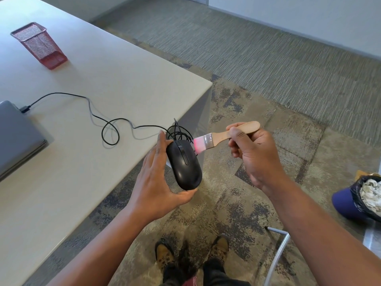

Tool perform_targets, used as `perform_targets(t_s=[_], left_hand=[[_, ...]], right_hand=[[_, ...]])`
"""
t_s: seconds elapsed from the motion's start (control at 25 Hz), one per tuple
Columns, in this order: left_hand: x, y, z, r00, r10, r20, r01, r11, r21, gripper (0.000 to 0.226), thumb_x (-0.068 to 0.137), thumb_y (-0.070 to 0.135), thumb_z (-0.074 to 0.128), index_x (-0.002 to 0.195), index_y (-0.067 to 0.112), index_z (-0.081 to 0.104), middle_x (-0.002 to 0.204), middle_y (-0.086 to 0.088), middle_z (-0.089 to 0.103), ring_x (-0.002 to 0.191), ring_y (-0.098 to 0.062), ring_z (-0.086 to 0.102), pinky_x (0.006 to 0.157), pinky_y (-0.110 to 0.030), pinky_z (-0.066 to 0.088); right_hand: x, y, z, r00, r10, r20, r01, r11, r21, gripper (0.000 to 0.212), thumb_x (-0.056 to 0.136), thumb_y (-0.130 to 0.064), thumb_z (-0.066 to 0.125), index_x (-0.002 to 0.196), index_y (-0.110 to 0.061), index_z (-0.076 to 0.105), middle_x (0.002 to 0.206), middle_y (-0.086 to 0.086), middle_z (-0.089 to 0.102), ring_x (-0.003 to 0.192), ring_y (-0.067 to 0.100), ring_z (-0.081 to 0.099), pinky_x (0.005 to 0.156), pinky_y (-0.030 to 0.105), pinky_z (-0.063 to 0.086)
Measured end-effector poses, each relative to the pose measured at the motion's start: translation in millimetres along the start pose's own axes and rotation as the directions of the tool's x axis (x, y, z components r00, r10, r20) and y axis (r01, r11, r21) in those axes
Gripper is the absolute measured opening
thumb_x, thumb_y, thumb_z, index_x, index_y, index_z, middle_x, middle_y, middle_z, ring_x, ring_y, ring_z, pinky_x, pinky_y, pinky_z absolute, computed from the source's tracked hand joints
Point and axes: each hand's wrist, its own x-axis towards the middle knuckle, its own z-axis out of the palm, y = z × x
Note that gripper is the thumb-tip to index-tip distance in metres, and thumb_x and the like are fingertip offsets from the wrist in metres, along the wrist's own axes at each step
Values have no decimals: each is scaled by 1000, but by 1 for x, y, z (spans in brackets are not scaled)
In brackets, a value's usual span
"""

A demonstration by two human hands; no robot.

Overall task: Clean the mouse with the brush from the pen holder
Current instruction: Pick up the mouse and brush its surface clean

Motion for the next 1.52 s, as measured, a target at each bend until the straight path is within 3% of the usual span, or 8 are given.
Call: perform_targets(t_s=[0.12,0.32,0.52,0.72,0.84,1.12,1.36,1.52], left_hand=[[0,-2,-1,1000,-9,7,9,1000,13,142,59,70,77,163,33,-13,162,11,31,149,2,20,118,-13,16],[2,-5,1,1000,16,6,-17,998,68,133,60,70,77,165,25,8,162,6,30,151,-10,25,120,-32,27],[3,-5,1,997,74,-17,-73,996,59,125,63,57,85,163,17,23,158,4,35,150,-13,31,121,-26,29],[4,-7,1,994,106,-33,-105,994,29,121,63,48,91,161,16,28,156,4,35,148,-11,31,118,-11,23],[5,-8,2,992,120,-46,-119,993,27,123,61,40,97,161,13,30,155,3,36,148,-11,31,117,-9,21],[6,-9,2,990,113,-87,-113,994,1,124,60,35,99,160,11,31,154,-3,38,148,-9,31,119,-14,23],[7,-10,1,987,115,-114,-118,993,-22,122,58,32,100,158,9,34,151,-4,41,146,-12,35,118,-15,26],[6,-11,3,987,98,-126,-106,992,-64,122,57,29,101,158,10,35,151,-4,42,146,-11,36,118,-15,27]], right_hand=[[0,-3,-2,999,0,41,-3,996,87,11,100,-10,60,99,-5,70,70,3,63,65,12,56,57,23,46],[1,-2,2,999,-26,28,26,999,-23,11,100,-9,60,99,-3,69,68,3,62,64,11,55,57,24,45],[1,-3,3,993,3,116,-12,997,78,12,100,-10,60,102,-4,69,72,4,64,67,13,58,58,24,48],[5,-3,1,1000,-3,-27,5,999,52,10,99,-10,61,100,-4,69,69,2,65,63,11,59,58,24,48],[4,-8,0,999,27,45,-34,986,162,10,100,-8,59,99,-5,69,70,4,63,64,12,57,56,23,47],[5,-4,-5,999,35,-23,-33,997,68,10,99,-6,59,96,-4,68,66,3,62,60,10,56,52,22,44],[-5,-1,-4,985,81,152,-108,978,180,14,101,-5,55,95,-5,68,67,5,62,60,12,56,53,22,45],[-2,3,-11,995,88,39,-94,974,204,14,100,-5,56,93,-7,68,66,4,62,59,11,56,52,21,46]])
